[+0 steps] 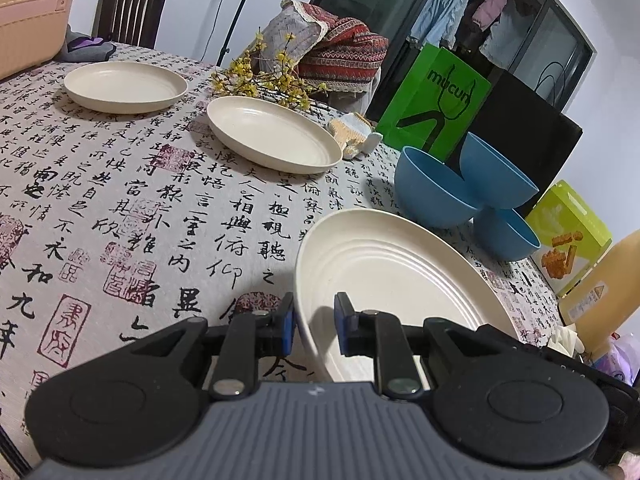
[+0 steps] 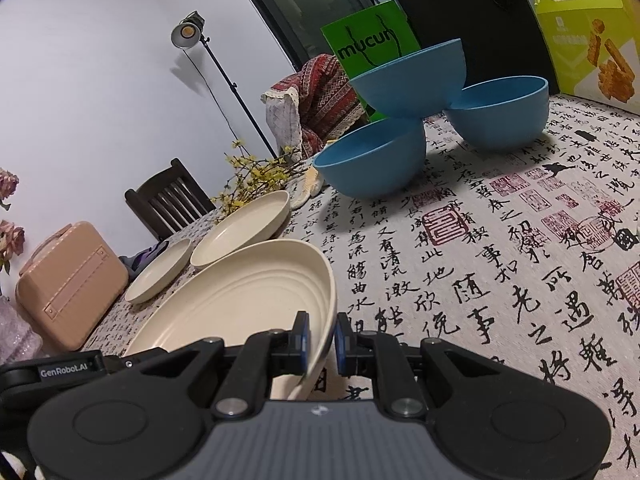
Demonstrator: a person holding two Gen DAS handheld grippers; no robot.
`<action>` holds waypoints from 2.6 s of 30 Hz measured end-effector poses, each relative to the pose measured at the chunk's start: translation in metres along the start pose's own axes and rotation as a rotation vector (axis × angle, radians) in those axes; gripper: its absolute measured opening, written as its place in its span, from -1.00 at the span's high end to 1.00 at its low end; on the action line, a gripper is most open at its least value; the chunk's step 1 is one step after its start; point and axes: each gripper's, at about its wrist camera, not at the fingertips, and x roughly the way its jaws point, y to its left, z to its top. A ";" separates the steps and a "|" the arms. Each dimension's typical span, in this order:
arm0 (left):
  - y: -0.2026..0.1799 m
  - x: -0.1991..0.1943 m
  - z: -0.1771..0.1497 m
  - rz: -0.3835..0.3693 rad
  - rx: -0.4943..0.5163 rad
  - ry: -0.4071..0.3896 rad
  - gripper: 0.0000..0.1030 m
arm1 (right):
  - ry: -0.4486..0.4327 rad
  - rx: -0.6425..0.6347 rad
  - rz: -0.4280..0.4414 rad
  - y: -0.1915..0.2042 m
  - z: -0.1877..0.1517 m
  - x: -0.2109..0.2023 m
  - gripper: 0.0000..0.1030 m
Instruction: Organize plates and bowls
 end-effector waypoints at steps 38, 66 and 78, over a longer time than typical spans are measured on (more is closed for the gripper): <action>-0.007 0.022 -0.020 0.046 0.085 0.009 0.60 | 0.023 -0.027 -0.042 -0.013 -0.010 0.010 0.75; -0.004 0.018 -0.025 0.061 0.126 -0.034 0.23 | 0.008 -0.105 -0.049 -0.012 -0.012 0.010 0.39; 0.003 -0.003 -0.015 0.066 0.128 -0.114 -0.48 | -0.025 -0.135 -0.037 -0.004 -0.007 0.004 -0.35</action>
